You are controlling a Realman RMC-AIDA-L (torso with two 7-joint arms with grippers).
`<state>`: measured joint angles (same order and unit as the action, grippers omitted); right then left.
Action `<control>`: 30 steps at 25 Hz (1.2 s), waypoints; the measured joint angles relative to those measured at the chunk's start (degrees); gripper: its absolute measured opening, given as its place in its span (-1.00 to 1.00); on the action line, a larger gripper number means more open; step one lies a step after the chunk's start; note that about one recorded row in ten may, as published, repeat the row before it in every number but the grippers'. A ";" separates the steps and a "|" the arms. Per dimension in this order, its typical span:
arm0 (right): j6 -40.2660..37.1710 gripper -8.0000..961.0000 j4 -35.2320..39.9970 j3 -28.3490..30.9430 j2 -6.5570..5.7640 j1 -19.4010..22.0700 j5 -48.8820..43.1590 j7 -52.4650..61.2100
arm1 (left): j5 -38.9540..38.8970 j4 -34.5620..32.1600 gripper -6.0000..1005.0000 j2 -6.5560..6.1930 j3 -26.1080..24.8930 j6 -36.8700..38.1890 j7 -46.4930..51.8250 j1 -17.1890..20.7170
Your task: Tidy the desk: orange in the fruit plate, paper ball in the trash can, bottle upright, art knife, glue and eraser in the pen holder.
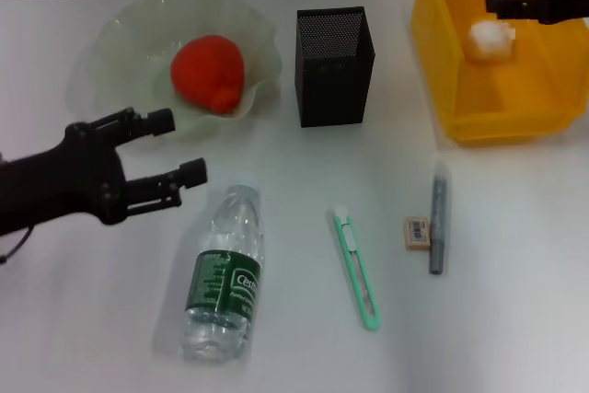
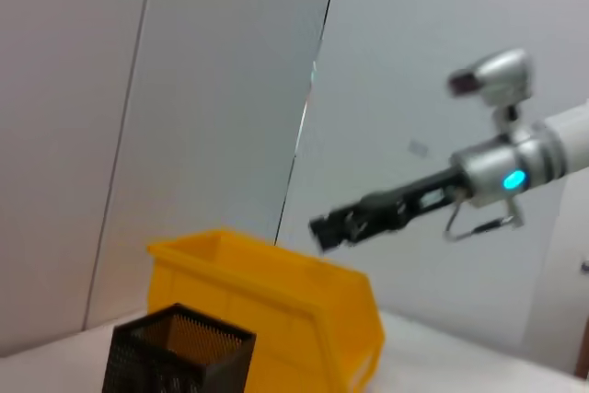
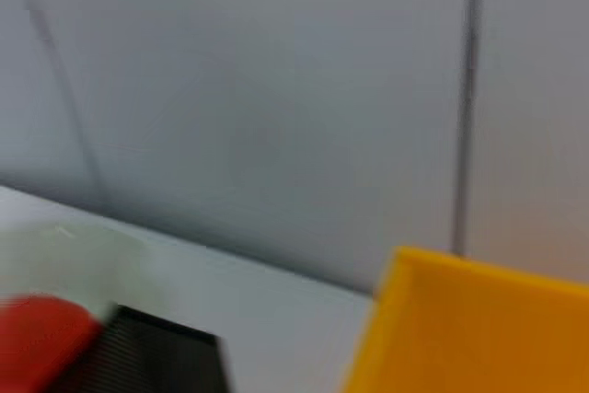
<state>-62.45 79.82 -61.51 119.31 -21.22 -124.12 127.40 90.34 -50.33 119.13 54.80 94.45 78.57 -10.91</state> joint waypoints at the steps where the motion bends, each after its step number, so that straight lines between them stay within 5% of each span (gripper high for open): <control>1: -0.66 0.50 0.01 -0.05 -0.01 1.58 3.99 -3.38 | -0.54 -11.56 0.60 0.04 6.98 -5.25 7.65 3.18; 2: -2.69 0.54 -0.61 -0.26 0.02 5.55 14.15 -12.08 | -0.05 -20.67 0.60 -0.09 13.54 -11.42 13.52 6.07; 5: -5.75 0.67 -3.49 -0.89 0.17 9.41 25.11 -23.08 | 2.94 -29.82 0.60 -0.35 20.22 -18.05 21.11 9.08; 7: -12.13 0.76 -11.15 -1.83 0.23 13.25 36.50 -38.81 | 14.69 -43.38 0.59 -0.40 29.05 -26.25 37.57 12.31; 8: -12.13 0.76 -11.15 -1.83 0.23 13.25 36.50 -38.81 | 14.69 -43.38 0.59 -0.40 29.05 -26.25 37.57 12.31; 9: -17.67 0.76 -17.40 -1.57 0.22 14.48 40.49 -47.15 | 24.75 -50.58 0.59 -0.34 34.19 -29.39 50.12 13.19; 12: -20.67 0.76 -20.52 -1.44 0.21 14.84 41.76 -51.46 | 28.30 -52.59 0.59 -0.33 36.08 -29.95 54.78 13.09; 14: -24.73 0.75 -27.14 -1.17 0.12 15.19 42.73 -58.82 | 37.71 -56.34 0.58 -0.29 41.20 -30.69 67.54 11.79; 16: -27.88 0.75 -35.20 -0.99 -0.02 15.08 42.68 -68.05 | 48.60 -56.69 0.58 -0.16 46.70 -30.60 78.51 8.22; 20: -28.55 0.76 -41.98 -1.12 -0.05 14.88 42.53 -75.51 | 55.83 -54.36 0.57 0.01 50.55 -30.42 85.22 4.68; 30: -28.16 0.75 -49.26 -0.97 -0.07 13.71 39.66 -80.25 | 57.11 -42.00 0.55 0.05 50.59 -35.02 86.33 -1.19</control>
<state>-90.62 30.56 -62.48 119.25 -7.51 -84.46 47.15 147.45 -92.32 119.18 105.38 59.43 164.90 -12.10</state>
